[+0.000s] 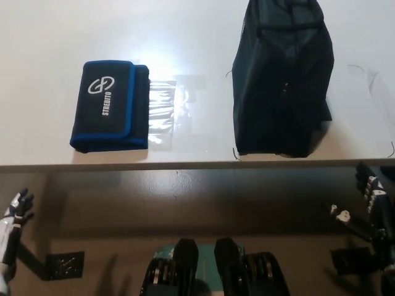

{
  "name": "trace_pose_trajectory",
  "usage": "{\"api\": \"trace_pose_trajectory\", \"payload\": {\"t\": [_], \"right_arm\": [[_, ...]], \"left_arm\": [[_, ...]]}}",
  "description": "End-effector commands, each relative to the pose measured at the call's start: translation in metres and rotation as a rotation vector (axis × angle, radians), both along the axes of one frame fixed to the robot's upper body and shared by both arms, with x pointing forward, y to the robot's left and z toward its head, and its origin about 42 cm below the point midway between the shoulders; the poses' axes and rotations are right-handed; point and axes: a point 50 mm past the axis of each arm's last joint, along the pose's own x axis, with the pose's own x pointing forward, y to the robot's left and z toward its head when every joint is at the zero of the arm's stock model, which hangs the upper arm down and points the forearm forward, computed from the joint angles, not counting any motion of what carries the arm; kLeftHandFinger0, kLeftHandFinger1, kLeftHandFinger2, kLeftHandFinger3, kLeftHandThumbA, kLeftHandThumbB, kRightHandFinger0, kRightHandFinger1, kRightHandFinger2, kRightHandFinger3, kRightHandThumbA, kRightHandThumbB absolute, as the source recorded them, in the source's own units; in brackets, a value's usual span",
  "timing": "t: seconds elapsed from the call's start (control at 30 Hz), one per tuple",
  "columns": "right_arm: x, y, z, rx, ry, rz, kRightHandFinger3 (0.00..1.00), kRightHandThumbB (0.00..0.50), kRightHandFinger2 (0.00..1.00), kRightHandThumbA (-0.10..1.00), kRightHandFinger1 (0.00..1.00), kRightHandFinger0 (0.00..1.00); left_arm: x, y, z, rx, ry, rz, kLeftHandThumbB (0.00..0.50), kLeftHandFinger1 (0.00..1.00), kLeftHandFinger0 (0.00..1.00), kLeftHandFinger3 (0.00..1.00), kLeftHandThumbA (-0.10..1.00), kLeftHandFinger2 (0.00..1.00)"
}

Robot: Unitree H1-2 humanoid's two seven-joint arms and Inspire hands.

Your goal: Use both hands to pick up the lunch bag on the right hand side and smoothly move it near the note book on the left hand side

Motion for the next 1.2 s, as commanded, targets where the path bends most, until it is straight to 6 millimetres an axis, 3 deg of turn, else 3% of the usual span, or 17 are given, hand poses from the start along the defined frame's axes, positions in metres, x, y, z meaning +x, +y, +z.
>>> {"api": "trace_pose_trajectory", "payload": {"t": [0.0, 0.1, 0.2, 0.43, 0.47, 0.5, 0.57, 0.67, 0.73, 0.77, 0.87, 1.07, 1.17], "right_arm": [[-0.032, -0.013, 0.028, -0.032, -0.156, 0.048, 1.0, 0.202, 1.0, 1.0, 1.0, 1.0], [-0.049, -0.015, 0.028, -0.038, -0.149, 0.055, 1.0, 0.217, 1.0, 1.0, 1.0, 1.0], [-0.058, -0.013, 0.026, -0.046, -0.145, 0.057, 1.0, 0.257, 1.0, 1.0, 1.0, 1.0], [-0.07, -0.006, 0.028, -0.065, -0.151, 0.071, 1.0, 0.254, 1.0, 1.0, 1.0, 1.0], [-0.073, -0.004, 0.027, -0.069, -0.147, 0.076, 1.0, 0.262, 1.0, 1.0, 1.0, 1.0], [-0.075, -0.004, 0.027, -0.07, -0.145, 0.077, 1.0, 0.289, 1.0, 1.0, 1.0, 1.0], [-0.079, -0.002, 0.029, -0.077, -0.157, 0.073, 1.0, 0.273, 1.0, 1.0, 1.0, 1.0], [-0.086, 0.0, 0.038, -0.06, -0.194, 0.067, 1.0, 0.28, 1.0, 1.0, 1.0, 1.0], [-0.091, 0.0, 0.048, -0.05, -0.232, 0.069, 1.0, 0.243, 1.0, 1.0, 1.0, 1.0], [-0.093, 0.0, 0.051, -0.054, -0.246, 0.069, 1.0, 0.237, 1.0, 1.0, 1.0, 1.0], [-0.092, -0.002, 0.061, -0.05, -0.277, 0.071, 1.0, 0.216, 1.0, 1.0, 1.0, 1.0], [-0.079, -0.001, 0.084, -0.043, -0.344, 0.064, 1.0, 0.236, 1.0, 1.0, 1.0, 1.0], [-0.073, 0.002, 0.09, -0.025, -0.37, 0.068, 1.0, 0.21, 1.0, 1.0, 1.0, 1.0]], "left_arm": [[-0.015, 0.012, 0.029, 0.109, -0.143, -0.054, 0.124, 1.0, 1.0, 1.0, 1.0, 1.0], [-0.03, 0.011, 0.025, 0.099, -0.136, -0.064, 0.114, 1.0, 1.0, 1.0, 1.0, 1.0], [-0.041, 0.008, 0.023, 0.085, -0.134, -0.07, 0.151, 1.0, 1.0, 1.0, 1.0, 1.0], [-0.063, 0.0, 0.032, 0.086, -0.144, -0.083, 0.161, 1.0, 1.0, 1.0, 1.0, 1.0], [-0.068, -0.001, 0.034, 0.081, -0.144, -0.086, 0.178, 1.0, 1.0, 1.0, 1.0, 1.0], [-0.07, -0.001, 0.034, 0.079, -0.142, -0.087, 0.232, 1.0, 1.0, 1.0, 1.0, 1.0], [-0.076, -0.005, 0.04, 0.073, -0.162, -0.101, 0.216, 1.0, 1.0, 1.0, 1.0, 1.0], [-0.082, -0.018, 0.057, 0.08, -0.212, -0.13, 0.251, 1.0, 1.0, 1.0, 1.0, 1.0], [-0.084, -0.03, 0.07, 0.083, -0.275, -0.155, 0.195, 1.0, 1.0, 1.0, 1.0, 1.0], [-0.085, -0.036, 0.076, 0.078, -0.295, -0.163, 0.201, 1.0, 1.0, 1.0, 1.0, 1.0], [-0.081, -0.053, 0.094, 0.073, -0.363, -0.2, 0.229, 1.0, 1.0, 1.0, 1.0, 1.0], [-0.057, -0.087, 0.136, 0.091, -0.478, -0.297, 0.241, 1.0, 1.0, 1.0, 1.0, 1.0], [-0.043, -0.103, 0.149, 0.081, -0.513, -0.344, 0.265, 1.0, 1.0, 1.0, 1.0, 1.0]]}}
